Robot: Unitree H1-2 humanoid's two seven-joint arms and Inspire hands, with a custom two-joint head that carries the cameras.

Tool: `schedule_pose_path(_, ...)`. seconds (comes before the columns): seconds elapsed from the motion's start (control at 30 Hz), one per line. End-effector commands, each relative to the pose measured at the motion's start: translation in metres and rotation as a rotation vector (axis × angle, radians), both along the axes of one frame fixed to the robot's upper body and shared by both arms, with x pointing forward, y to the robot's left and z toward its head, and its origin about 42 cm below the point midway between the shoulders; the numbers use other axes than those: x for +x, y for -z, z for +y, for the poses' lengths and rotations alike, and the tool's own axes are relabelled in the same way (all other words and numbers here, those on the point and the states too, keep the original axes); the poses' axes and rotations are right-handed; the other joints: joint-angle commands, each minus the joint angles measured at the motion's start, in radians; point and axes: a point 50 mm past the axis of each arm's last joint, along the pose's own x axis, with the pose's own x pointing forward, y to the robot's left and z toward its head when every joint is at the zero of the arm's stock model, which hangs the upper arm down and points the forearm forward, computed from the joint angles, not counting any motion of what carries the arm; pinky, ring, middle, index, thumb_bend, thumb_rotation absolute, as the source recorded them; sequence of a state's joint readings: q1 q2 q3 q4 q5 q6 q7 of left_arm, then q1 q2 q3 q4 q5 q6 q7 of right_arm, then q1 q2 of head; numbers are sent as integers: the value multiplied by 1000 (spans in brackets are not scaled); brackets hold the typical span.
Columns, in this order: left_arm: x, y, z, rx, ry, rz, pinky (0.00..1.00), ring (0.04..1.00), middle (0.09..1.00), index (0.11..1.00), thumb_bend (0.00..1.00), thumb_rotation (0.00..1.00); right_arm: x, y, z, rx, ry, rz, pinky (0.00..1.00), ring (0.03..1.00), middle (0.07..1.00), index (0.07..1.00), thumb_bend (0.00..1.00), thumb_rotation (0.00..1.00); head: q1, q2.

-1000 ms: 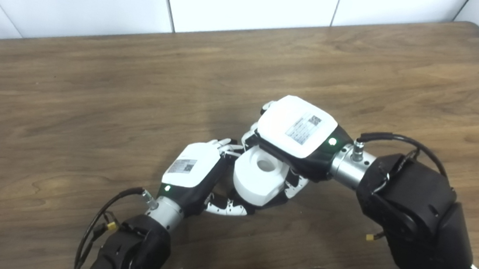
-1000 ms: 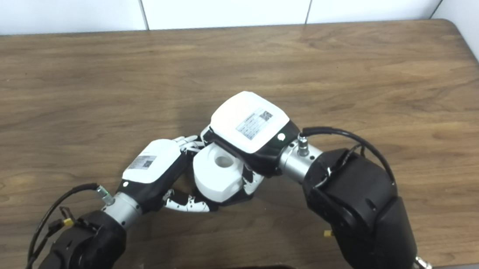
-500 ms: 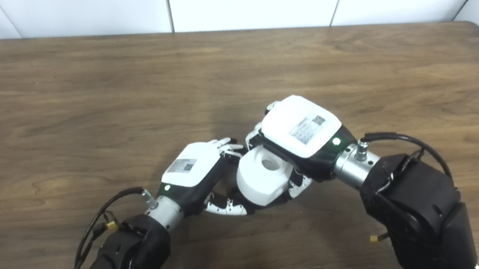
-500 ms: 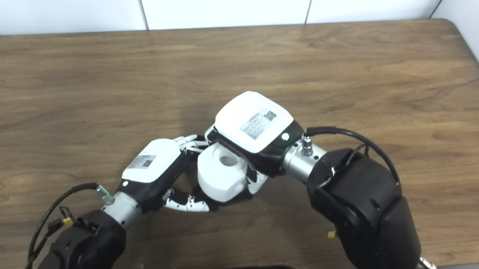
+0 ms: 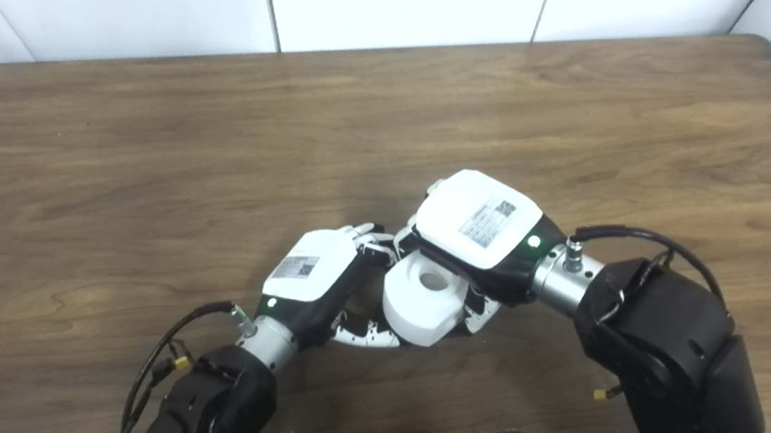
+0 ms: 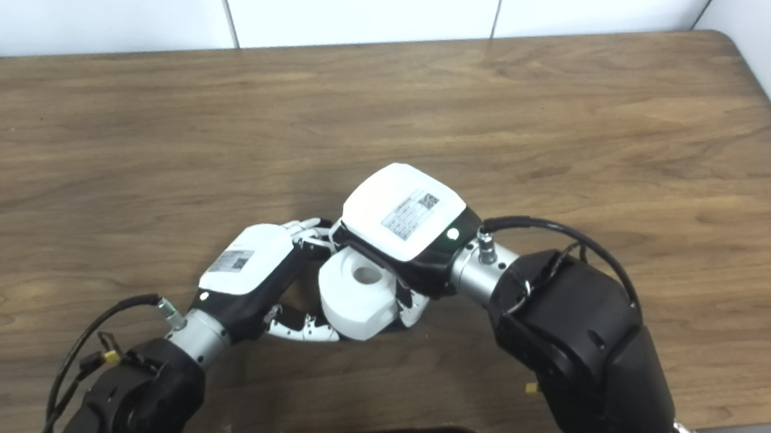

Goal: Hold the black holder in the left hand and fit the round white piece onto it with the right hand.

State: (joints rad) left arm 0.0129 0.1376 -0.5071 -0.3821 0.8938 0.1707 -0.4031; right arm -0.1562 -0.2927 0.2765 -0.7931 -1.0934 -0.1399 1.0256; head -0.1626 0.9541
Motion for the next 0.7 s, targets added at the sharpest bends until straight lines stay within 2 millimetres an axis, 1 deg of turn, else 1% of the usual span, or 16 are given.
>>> schedule_pose_path(0.0, -1, -2, -3, -1, 22, 2, 903, 921, 838, 491, 508, 57, -4, -7, 4, 8, -36, -46, 782, 647, 475, 492, 532, 3, -1, 0)
schedule_pose_path(0.3, -2, -2, -3, -5, 22, 6, 909, 924, 837, 491, 508, 57, -4, -4, 2, 0, -29, -46, 782, 645, 485, 482, 532, 3, 0, 1)
schedule_pose_path(0.53, -2, -3, -4, -5, 19, 11, 908, 926, 840, 491, 508, 56, -7, 2, 3, -52, -58, -129, 746, 636, 501, 467, 530, 5, 3, 1)
schedule_pose_path(0.67, -2, -3, -4, -4, 20, 6, 905, 925, 839, 491, 508, 57, -10, 7, 4, -72, -70, -174, 724, 617, 488, 478, 531, 7, 3, 1)
